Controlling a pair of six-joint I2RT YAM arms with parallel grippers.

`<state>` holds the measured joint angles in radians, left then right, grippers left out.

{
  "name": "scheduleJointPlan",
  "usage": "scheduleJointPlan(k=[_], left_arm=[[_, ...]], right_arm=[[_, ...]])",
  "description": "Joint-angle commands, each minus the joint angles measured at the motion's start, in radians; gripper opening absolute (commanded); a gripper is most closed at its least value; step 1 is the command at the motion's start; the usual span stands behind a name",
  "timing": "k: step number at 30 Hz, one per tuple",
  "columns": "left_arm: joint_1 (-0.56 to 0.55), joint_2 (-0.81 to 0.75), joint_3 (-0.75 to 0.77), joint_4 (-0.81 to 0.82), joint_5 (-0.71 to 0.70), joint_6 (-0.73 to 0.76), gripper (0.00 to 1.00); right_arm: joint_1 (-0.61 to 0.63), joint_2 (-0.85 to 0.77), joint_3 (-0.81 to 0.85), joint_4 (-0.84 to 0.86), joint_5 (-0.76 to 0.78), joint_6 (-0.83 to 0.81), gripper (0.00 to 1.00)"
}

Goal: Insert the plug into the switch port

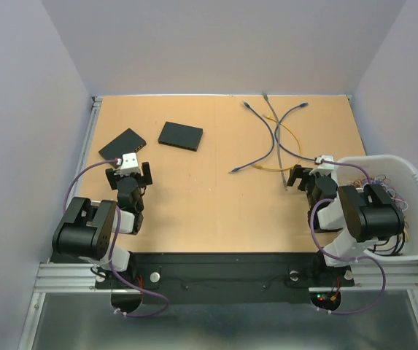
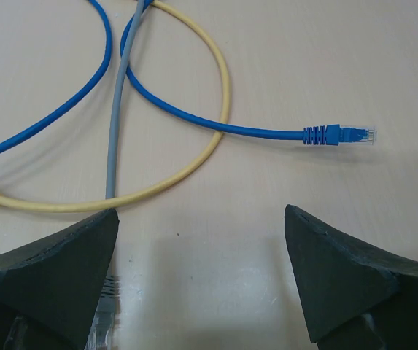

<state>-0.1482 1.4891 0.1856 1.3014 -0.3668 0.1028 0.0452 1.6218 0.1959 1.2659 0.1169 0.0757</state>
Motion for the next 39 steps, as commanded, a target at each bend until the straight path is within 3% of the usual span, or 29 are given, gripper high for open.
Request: scheduleJointPlan(k=[1,13,16,19,27,30,31,34,37,39], left_arm=[[0.007,-0.021,0.023,0.335,-0.004,-0.002,0.99],[0.009,-0.021,0.023,0.337,-0.004,-0.002,0.99],[0.007,-0.020,0.021,0.335,-0.004,-0.002,0.99],[0.007,-0.020,0.021,0.335,-0.004,-0.002,0.99],[0.007,-0.021,0.023,0.335,-0.004,-0.002,0.99],[0.007,-0.020,0.021,0.335,-0.004,-0.002,0.99],[0.007,-0.021,0.023,0.335,-0.004,0.000,0.99],[0.007,-0.020,0.022,0.335,-0.003,-0.002,0.99],[0.007,-0.020,0.021,0.335,-0.004,-0.002,0.99],[0.007,-0.021,0.021,0.335,-0.004,-0.002,0.99]], right_arm=[[-0.008,-0.011,0.027,0.076,0.018,-0.005,1.00],[-0.008,-0.014,0.028,0.076,0.017,-0.004,1.00],[-0.007,-0.089,0.086,-0.061,0.061,0.010,1.00],[-0.008,-0.163,0.224,-0.381,0.008,-0.011,1.00],[0.001,-0.391,0.390,-0.647,-0.187,0.039,1.00],[0.001,-0.445,0.448,-0.717,-0.320,0.133,1.00],[0.001,-0.451,0.465,-0.709,-0.421,0.218,1.00],[0.001,-0.409,0.486,-0.697,-0.463,0.514,1.00],[0.008,-0.251,0.592,-0.767,-0.609,0.570,1.00],[0.034,-0.218,0.617,-0.789,-0.597,0.550,1.00]])
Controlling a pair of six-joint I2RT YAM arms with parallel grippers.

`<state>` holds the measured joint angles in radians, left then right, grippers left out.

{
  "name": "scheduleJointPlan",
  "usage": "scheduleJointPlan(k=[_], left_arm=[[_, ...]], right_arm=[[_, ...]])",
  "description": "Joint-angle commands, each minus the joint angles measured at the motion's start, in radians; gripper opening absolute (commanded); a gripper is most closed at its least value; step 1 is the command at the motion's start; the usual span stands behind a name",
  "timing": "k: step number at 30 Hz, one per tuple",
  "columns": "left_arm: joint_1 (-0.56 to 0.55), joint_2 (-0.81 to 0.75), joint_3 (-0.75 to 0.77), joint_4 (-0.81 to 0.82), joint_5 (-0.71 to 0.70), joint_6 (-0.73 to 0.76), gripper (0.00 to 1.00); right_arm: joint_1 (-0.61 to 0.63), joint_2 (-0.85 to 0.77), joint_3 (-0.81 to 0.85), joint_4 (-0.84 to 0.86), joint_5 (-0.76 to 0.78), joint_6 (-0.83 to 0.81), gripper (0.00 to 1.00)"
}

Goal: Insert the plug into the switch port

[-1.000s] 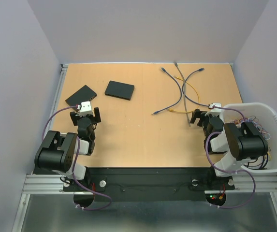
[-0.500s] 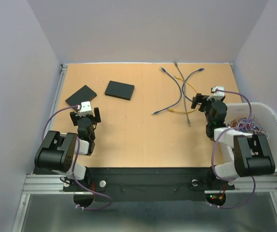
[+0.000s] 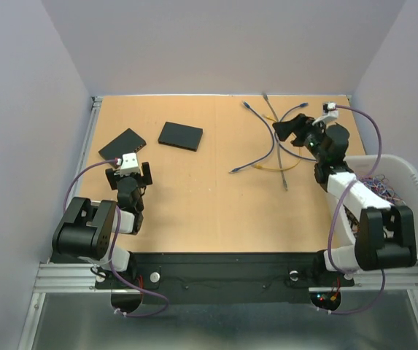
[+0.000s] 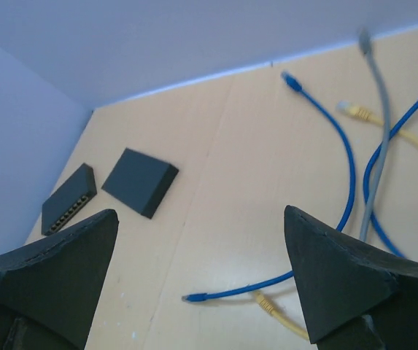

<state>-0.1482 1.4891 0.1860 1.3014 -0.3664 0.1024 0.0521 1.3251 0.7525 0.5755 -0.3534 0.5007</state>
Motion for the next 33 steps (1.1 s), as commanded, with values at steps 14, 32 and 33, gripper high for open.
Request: scheduleJointPlan(k=[14,32,33], left_arm=[[0.010,-0.023,0.026,0.325,0.001,-0.003,0.99],[-0.040,-0.285,0.124,-0.046,-0.150,-0.021,0.99],[-0.040,-0.368,0.136,-0.083,-0.132,-0.058,0.99]], right_arm=[[0.238,0.281,0.284,-0.508,0.341,-0.080,0.95],[0.238,0.533,0.458,-0.649,0.554,-0.110,0.81],[0.238,0.548,0.461,-0.649,0.553,-0.108,0.81]])
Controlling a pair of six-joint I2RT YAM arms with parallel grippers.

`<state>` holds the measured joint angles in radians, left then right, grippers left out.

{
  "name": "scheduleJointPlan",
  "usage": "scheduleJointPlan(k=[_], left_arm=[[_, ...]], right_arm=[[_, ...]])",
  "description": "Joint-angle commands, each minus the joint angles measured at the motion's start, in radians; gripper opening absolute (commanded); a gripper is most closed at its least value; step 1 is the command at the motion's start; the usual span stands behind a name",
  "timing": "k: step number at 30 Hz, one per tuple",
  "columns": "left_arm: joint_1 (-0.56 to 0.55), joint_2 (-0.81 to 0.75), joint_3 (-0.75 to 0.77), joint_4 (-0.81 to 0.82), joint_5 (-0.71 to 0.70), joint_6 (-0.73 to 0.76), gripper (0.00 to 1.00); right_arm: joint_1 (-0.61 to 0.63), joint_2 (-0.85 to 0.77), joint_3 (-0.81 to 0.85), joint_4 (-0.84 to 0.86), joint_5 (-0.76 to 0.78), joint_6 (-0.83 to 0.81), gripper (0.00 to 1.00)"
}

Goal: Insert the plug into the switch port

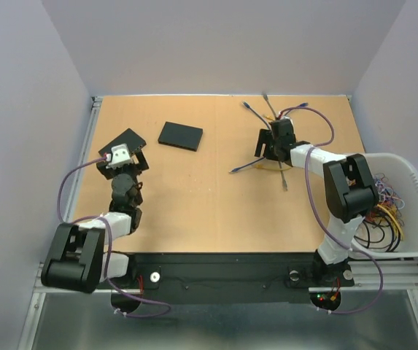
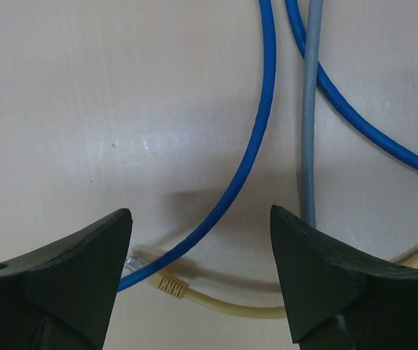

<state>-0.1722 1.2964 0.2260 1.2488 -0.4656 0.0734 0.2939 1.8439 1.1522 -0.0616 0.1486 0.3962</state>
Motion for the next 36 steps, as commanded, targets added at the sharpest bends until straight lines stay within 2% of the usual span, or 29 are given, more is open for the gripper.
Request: scheduleJointPlan(k=[1,3,5,6,9,10,11,13,17,20,23,24,26,36], left_arm=[[-0.016,-0.222,0.105,-0.063,-0.004,-0.044,0.99],[-0.019,-0.338,0.110,-0.123,0.082,-0.131,0.99],[-0.018,-0.387,0.079,-0.143,0.078,-0.243,0.99],[-0.016,-0.419,0.064,-0.152,0.061,-0.371,0.99],[-0.018,-0.433,0.030,-0.135,0.178,-0.374,0.99],[-0.018,-0.433,0.067,-0.173,0.244,-0.379,0.99],[-0.016,-0.430,0.090,-0.255,0.267,-0.385,0.99],[-0.018,-0.428,0.139,-0.311,0.304,-0.395,0.99],[-0.018,-0.453,0.156,-0.370,0.366,-0.426,0.97],[-0.018,-0.474,0.151,-0.388,0.384,-0.449,0.93],[-0.024,-0.485,0.162,-0.420,0.392,-0.451,0.91],[-0.029,-0.485,0.165,-0.440,0.390,-0.451,0.89],[-0.033,-0.485,0.179,-0.459,0.389,-0.458,0.87],[-0.073,-0.456,0.240,-0.587,0.412,-0.498,0.77]], right_arm=[[-0.004,0.035,0.067,-0.012,0.054,0.001,0.81],[-0.004,0.052,0.079,-0.014,0.054,0.013,0.81],[-0.002,0.061,0.086,-0.014,0.063,0.024,0.80],[-0.002,0.063,0.090,-0.015,0.062,0.026,0.79],[-0.002,0.075,0.092,-0.017,0.062,0.032,0.75],[-0.004,0.080,0.092,-0.017,0.060,0.035,0.74],[-0.004,0.084,0.092,-0.017,0.062,0.035,0.72],[-0.004,0.093,0.098,-0.017,0.060,0.038,0.67],[-0.004,0.123,0.101,-0.018,0.040,0.052,0.50],[-0.004,0.124,0.089,-0.017,0.019,0.061,0.28],[-0.002,0.107,0.075,-0.018,-0.007,0.064,0.15],[-0.001,0.094,0.066,-0.018,-0.026,0.061,0.07],[0.013,0.074,0.060,-0.020,-0.040,0.047,0.01],[0.119,-0.110,-0.019,-0.069,-0.050,0.000,0.00]])
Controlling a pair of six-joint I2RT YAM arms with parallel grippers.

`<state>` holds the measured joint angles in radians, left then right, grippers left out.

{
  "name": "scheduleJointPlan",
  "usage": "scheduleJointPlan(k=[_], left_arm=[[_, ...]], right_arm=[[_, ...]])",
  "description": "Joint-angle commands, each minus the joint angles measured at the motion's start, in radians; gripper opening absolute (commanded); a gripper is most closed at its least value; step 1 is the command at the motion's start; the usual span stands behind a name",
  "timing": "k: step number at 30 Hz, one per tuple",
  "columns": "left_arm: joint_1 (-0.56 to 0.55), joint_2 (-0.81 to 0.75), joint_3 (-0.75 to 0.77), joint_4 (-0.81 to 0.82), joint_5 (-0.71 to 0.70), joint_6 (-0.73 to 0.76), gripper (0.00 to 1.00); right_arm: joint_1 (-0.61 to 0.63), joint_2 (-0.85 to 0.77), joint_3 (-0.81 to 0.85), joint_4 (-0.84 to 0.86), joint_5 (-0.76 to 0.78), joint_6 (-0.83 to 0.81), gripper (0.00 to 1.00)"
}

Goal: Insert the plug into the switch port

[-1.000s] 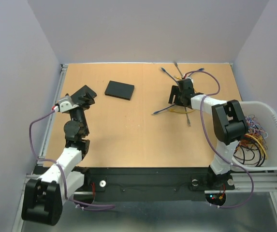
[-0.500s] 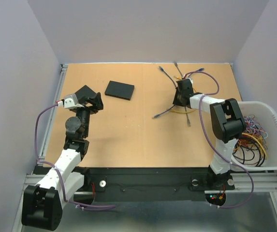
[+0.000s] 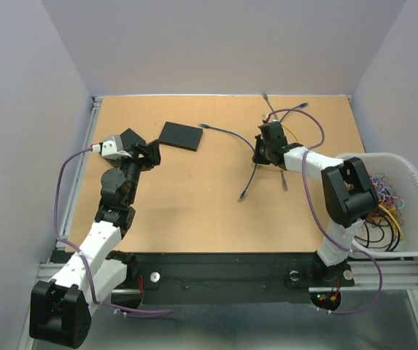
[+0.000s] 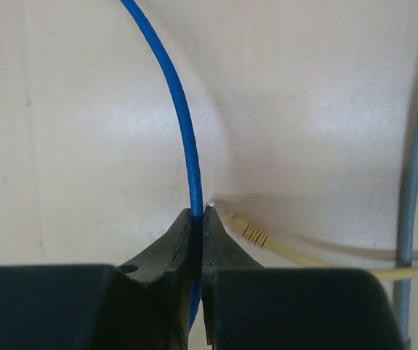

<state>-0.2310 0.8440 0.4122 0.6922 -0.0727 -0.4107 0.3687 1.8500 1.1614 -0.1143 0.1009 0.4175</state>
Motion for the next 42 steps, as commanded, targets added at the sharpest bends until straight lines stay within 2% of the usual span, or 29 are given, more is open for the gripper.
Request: scheduleJointPlan(k=[1,6,12,16,19,20,26,29,32,37,42], left_arm=[[-0.019,-0.008,0.054,-0.037,0.019,-0.016,0.77],[-0.034,-0.037,0.068,-0.094,0.002,-0.020,0.75],[-0.047,-0.057,0.077,-0.152,-0.025,-0.036,0.73],[-0.048,-0.063,0.095,-0.190,-0.030,-0.053,0.72],[-0.051,-0.074,0.112,-0.240,-0.033,-0.056,0.72],[-0.051,-0.079,0.125,-0.273,-0.038,-0.062,0.72],[-0.053,-0.098,0.265,-0.509,-0.058,-0.062,0.72],[-0.053,-0.102,0.361,-0.713,-0.064,-0.025,0.73],[-0.053,-0.118,0.411,-0.818,-0.100,0.038,0.73],[-0.053,-0.151,0.369,-0.841,-0.193,0.142,0.77],[-0.051,-0.137,0.326,-0.844,-0.187,0.194,0.78]], right_arm=[[0.053,-0.136,-0.038,-0.021,-0.003,-0.022,0.01],[0.105,-0.268,-0.123,-0.102,0.040,-0.014,0.01],[0.116,-0.417,-0.274,-0.240,0.146,0.073,0.00],[0.116,-0.518,-0.327,-0.335,0.131,0.098,0.03],[0.116,-0.570,-0.330,-0.407,0.100,0.127,0.66],[0.116,-0.619,-0.330,-0.422,0.092,0.144,0.99],[0.118,-0.684,-0.267,-0.443,0.102,0.104,1.00],[0.121,-0.635,-0.217,-0.411,0.065,0.043,1.00],[0.151,-0.556,-0.171,-0.334,0.001,-0.028,1.00],[0.226,-0.358,-0.057,-0.242,0.009,-0.134,1.00],[0.269,-0.114,0.081,-0.142,0.075,-0.203,1.00]])
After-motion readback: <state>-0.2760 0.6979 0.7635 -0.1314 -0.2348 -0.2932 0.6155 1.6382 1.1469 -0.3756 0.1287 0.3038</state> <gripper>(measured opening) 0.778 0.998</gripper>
